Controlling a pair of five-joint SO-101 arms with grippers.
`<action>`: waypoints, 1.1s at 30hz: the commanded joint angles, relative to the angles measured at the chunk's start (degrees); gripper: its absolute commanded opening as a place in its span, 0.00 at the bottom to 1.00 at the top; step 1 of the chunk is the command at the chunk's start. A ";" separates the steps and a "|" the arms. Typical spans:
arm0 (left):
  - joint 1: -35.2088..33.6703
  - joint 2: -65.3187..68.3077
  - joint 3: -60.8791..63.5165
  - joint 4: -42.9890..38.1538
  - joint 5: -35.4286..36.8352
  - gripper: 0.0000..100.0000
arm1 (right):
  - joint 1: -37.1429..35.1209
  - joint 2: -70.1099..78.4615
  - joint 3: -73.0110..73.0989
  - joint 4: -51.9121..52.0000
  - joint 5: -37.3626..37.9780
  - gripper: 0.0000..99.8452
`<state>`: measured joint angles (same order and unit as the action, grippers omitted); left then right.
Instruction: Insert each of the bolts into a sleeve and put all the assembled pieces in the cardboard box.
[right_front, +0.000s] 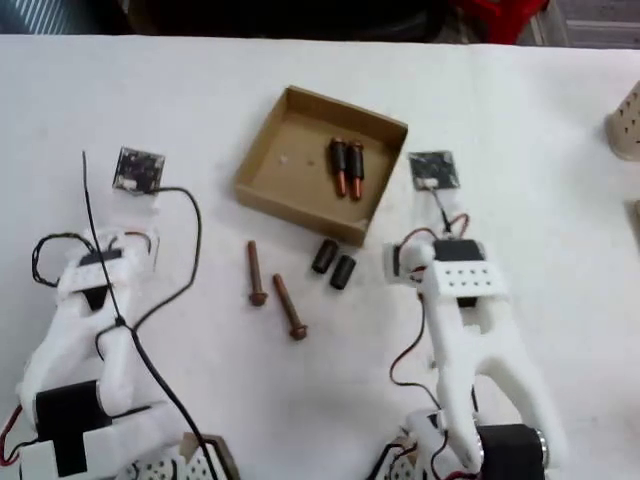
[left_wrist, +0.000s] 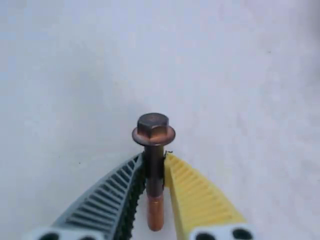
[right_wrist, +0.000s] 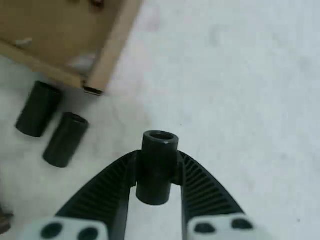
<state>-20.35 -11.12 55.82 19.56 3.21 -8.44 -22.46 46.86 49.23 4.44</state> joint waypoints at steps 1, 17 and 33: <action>0.66 -3.12 -0.35 -1.76 0.70 0.06 | -5.23 -1.71 -4.48 -4.70 -0.53 0.02; 0.66 -3.12 -0.35 -1.85 0.70 0.06 | -16.31 -1.63 2.37 -47.96 -0.53 0.02; 0.66 -3.12 -0.35 -1.85 0.70 0.06 | -21.32 17.89 8.70 -85.93 -0.09 0.02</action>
<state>-20.35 -11.12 55.82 19.56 3.21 -30.42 -12.44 60.92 -29.98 4.44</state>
